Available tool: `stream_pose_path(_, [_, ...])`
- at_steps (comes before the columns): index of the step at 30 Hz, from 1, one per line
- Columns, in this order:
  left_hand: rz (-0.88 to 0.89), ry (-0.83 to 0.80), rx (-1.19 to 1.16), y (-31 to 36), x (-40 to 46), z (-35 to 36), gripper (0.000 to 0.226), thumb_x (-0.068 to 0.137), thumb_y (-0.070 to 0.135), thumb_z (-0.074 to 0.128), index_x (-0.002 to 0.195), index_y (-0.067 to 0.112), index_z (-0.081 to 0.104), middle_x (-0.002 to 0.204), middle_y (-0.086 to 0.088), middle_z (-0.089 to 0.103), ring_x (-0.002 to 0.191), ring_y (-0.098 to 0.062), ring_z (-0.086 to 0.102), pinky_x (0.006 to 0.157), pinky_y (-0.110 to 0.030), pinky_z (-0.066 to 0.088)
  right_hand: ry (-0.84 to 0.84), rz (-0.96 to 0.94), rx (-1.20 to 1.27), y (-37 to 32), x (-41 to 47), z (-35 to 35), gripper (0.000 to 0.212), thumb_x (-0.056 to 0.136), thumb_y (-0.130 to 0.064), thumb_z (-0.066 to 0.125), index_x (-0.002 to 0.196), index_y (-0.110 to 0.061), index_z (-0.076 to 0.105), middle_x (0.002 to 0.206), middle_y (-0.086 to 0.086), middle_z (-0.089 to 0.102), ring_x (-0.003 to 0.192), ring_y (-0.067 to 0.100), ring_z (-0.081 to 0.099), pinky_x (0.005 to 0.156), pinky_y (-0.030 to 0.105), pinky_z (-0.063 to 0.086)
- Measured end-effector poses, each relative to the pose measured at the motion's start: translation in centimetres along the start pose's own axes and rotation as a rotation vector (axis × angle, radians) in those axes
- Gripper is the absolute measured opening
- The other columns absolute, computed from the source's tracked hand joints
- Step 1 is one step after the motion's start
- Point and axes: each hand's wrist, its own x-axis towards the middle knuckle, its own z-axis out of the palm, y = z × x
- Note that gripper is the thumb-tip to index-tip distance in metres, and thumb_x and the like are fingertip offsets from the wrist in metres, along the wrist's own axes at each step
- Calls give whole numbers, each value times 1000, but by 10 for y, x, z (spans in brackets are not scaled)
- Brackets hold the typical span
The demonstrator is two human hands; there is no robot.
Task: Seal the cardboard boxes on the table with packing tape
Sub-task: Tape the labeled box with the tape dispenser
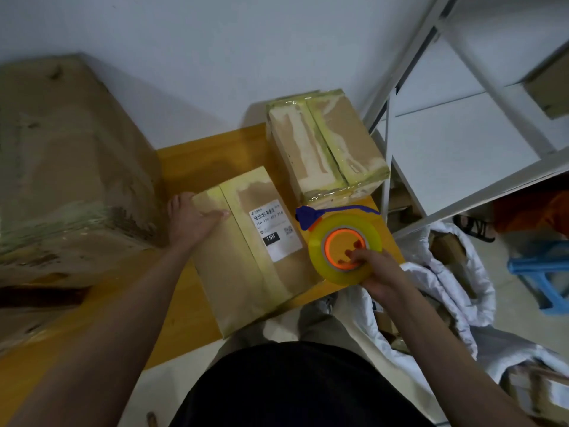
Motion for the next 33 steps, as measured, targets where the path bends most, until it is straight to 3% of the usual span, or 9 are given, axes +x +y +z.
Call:
stream_pose_path(5, [-80,-18,157,5,-17,0,103,69,75,70,145,14,36,151,-11,37,145,-35,26,119,-49,20,4,76,58,36,-12,1,34,87,15,57,115,-4,63,111,22,67,103,40,64,99,60,49])
stream_pose_path(8, [-110,-33,244,4,-32,6,108,72,82,60,148,10,31,153,-18,35,144,-42,26,122,-51,15,3,93,126,57,-15,6,35,87,15,55,112,-6,66,112,20,70,102,38,66,93,57,54])
stream_pose_path(12, [-155,-92,303,3,-56,6,103,78,81,49,150,12,25,153,-20,33,139,-48,29,117,-57,23,42,75,99,68,-15,11,48,85,13,57,131,-3,61,124,22,68,105,37,67,91,54,56])
stream_pose_path(18, [-72,-163,252,-18,-127,7,92,89,65,54,156,29,3,153,-23,31,134,-54,34,109,-61,34,64,-32,22,46,-1,-3,51,83,14,60,130,-4,62,125,21,67,114,39,64,100,58,51])
stream_pose_path(23, [-116,-144,332,-38,-179,10,96,87,68,54,155,34,-5,144,-28,36,125,-57,42,100,-61,41,-45,-54,-42,30,9,-1,52,85,13,59,134,-6,60,115,14,69,98,27,68,83,46,57])
stream_pose_path(28, [-297,-108,257,-59,-208,7,100,86,71,54,155,32,-6,147,-30,33,128,-55,41,105,-60,38,-218,-95,-112,27,17,27,50,84,13,58,131,-5,62,120,16,70,107,31,68,95,50,54])
stream_pose_path(33, [-380,-80,193,-64,-235,6,105,84,71,58,155,29,-6,147,-30,33,128,-54,44,103,-59,41,-351,-110,-30,17,22,53,38,81,17,54,106,-9,67,108,16,66,101,29,64,84,44,52])
